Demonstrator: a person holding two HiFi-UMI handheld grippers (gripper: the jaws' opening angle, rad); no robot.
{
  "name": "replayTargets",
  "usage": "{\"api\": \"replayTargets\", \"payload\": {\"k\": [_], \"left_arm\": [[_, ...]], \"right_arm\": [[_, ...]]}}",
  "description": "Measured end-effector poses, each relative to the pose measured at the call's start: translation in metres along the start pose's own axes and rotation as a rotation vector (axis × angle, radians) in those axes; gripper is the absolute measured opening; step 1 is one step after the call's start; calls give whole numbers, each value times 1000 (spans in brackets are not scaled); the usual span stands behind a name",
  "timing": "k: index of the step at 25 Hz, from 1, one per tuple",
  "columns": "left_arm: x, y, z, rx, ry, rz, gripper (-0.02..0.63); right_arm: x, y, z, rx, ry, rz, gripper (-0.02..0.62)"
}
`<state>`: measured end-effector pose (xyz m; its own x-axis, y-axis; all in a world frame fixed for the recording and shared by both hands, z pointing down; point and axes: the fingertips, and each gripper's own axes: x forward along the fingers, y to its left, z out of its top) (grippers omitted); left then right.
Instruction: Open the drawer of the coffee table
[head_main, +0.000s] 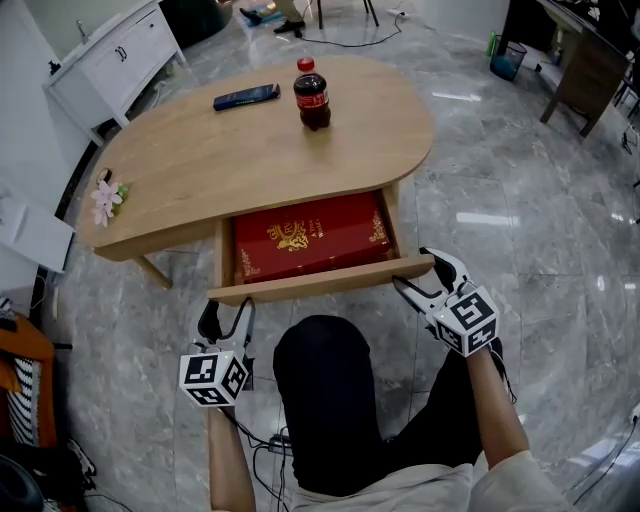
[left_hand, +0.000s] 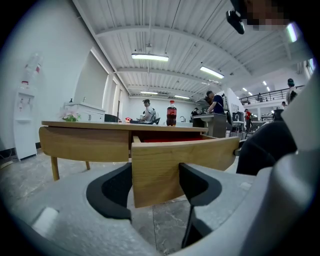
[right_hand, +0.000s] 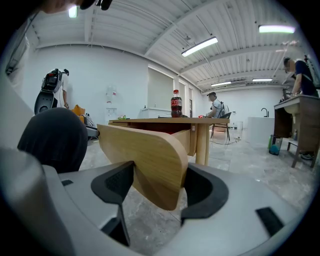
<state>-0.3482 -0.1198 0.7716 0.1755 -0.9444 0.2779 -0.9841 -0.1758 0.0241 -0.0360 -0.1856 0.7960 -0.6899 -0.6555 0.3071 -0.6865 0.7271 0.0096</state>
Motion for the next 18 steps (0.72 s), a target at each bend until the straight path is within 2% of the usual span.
{"api": "replayTargets", "payload": {"k": [8,18], "left_arm": [[-12,-4,-5,-5,11,-1,284],[-14,-5,-25,-8,66,-4,284]], "right_arm": [[-11,10,-4,-7,-1,4,314],[-9,16,-24,-10,60,27,314]]}}
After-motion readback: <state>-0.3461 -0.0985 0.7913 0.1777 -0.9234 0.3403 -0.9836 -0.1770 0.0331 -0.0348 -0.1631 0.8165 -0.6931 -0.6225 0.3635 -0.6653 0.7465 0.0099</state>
